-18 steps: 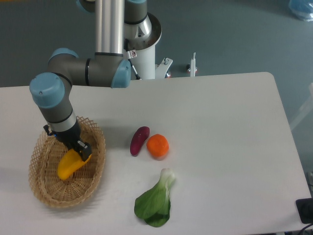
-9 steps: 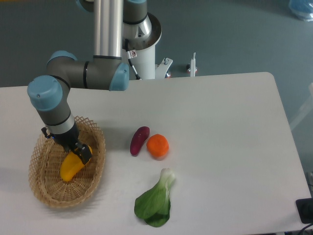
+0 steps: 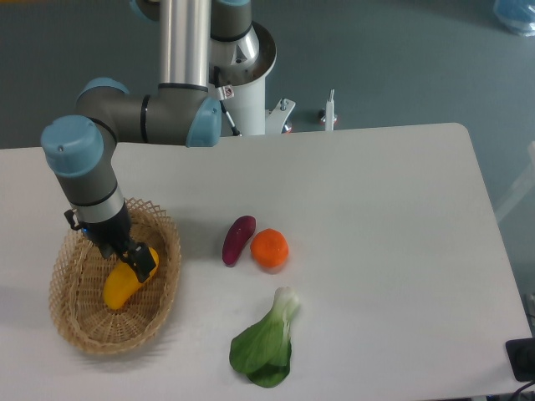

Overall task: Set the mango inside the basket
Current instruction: 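Lower the mango into the basket and open the gripper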

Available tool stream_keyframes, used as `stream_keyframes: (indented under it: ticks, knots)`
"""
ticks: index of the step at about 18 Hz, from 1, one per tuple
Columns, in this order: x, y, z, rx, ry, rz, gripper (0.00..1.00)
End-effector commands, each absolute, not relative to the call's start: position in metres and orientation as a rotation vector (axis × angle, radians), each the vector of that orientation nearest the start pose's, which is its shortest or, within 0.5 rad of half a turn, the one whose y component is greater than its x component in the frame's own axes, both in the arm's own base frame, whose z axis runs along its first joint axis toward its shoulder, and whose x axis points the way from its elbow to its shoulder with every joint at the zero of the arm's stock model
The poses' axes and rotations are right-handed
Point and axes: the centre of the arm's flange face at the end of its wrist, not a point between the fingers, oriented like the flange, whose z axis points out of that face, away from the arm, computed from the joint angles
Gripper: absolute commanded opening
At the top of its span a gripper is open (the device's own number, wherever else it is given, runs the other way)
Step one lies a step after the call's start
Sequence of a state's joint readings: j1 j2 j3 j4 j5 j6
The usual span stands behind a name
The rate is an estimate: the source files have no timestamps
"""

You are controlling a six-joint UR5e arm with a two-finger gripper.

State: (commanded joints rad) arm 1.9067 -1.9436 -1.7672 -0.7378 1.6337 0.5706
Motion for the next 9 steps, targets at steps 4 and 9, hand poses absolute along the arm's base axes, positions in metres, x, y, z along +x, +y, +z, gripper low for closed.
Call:
stream_keyframes:
  ticks: [4,9]
  knots:
    - [-0.090,0.619,0.285,-2.889,0.303,0.265,1.00]
    - [-0.091,0.615,0.293,-2.880,0.299,0.276,1.00]
